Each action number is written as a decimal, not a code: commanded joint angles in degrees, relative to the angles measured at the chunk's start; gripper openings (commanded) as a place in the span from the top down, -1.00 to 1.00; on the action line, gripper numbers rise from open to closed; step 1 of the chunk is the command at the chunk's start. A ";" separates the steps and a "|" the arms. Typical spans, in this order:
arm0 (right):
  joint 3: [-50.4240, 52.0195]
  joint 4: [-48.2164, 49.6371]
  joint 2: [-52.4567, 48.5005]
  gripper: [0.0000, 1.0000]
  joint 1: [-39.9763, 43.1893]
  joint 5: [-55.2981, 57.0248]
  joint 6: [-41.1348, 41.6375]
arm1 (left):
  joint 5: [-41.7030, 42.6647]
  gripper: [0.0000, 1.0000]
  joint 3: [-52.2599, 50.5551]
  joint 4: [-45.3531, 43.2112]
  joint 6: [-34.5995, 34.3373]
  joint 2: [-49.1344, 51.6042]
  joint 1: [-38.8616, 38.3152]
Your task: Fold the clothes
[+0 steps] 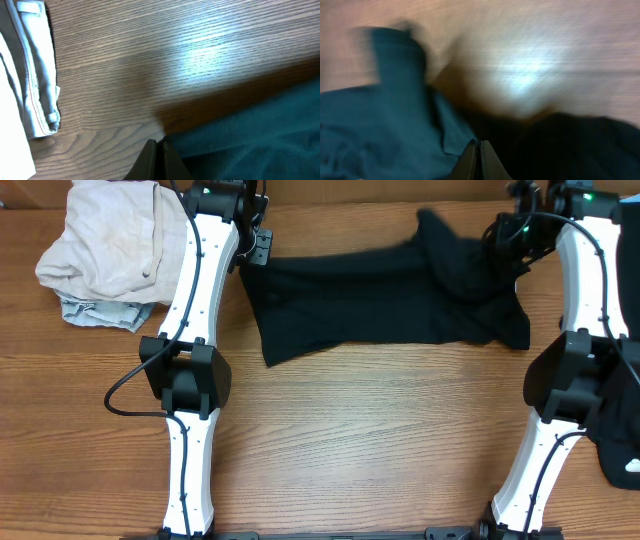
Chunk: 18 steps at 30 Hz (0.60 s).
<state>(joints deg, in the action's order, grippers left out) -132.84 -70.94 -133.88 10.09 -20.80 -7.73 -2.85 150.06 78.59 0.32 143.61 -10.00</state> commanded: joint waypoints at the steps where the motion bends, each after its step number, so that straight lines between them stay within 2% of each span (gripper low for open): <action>1: -0.61 -1.44 1.75 0.92 -1.01 -0.61 -1.20 | -0.70 0.92 0.85 -0.24 -0.55 -1.40 0.37; 3: -0.07 -0.70 1.75 0.91 -0.98 1.09 0.35 | -0.70 0.92 0.85 -0.44 -0.55 -1.40 0.37; 4: 0.00 -0.37 1.75 0.82 -0.98 1.97 0.74 | -0.68 0.92 0.85 -0.44 -0.55 -1.40 0.37; 6: 0.02 0.00 1.75 0.40 -0.85 3.52 0.83 | -0.55 0.92 0.85 -0.44 -0.55 -1.40 0.37; 8: 0.02 0.13 1.75 0.37 -0.76 5.42 0.85 | -0.50 0.92 0.85 -0.44 -0.55 -1.40 0.37; 13: 0.02 -0.09 1.75 0.05 -0.70 7.19 0.87 | -0.39 0.92 0.85 -0.44 -0.55 -1.40 0.37; 18: 0.02 3.06 1.75 -0.07 -2.19 1.36 -2.23 | -0.09 0.92 0.85 -0.63 -0.57 -1.40 0.37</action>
<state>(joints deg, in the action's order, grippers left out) -132.73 -69.63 -133.88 9.13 -15.59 -7.53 -2.85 150.06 78.17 0.32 143.61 -10.00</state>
